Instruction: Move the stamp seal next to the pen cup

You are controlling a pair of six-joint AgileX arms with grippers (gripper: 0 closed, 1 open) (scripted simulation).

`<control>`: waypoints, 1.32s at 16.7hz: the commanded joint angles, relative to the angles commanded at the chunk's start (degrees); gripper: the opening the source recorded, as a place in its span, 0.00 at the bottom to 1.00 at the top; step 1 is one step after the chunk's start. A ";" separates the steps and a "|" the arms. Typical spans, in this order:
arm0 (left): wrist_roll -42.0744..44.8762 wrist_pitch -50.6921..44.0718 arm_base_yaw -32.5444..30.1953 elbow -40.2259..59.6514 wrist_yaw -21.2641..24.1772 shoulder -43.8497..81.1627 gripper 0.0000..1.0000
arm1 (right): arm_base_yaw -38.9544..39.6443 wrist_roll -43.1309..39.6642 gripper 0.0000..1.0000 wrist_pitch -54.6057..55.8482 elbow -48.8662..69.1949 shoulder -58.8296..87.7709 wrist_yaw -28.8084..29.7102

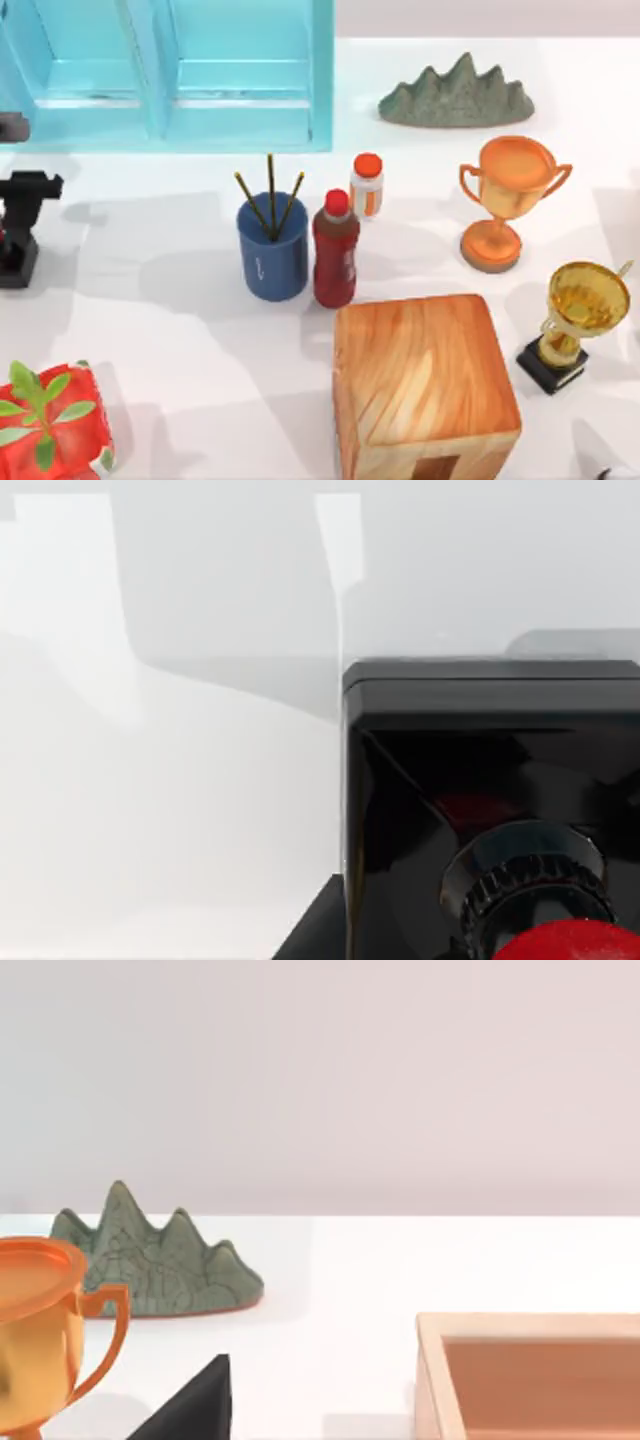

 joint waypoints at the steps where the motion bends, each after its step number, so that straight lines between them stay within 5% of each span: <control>1: 0.00 0.00 0.00 0.00 0.00 0.00 0.40 | 0.00 0.00 1.00 0.00 0.00 0.00 0.00; 7: 0.00 0.00 0.00 0.00 0.00 0.00 0.00 | 0.00 0.00 1.00 0.00 0.00 0.00 0.00; 17: -0.63 -0.87 -0.79 0.91 0.00 0.07 0.00 | 0.00 0.00 1.00 0.00 0.00 0.00 0.00; 22: -8.47 -13.42 -8.71 13.52 -0.01 0.44 0.00 | 0.00 0.00 1.00 0.00 0.00 0.00 0.00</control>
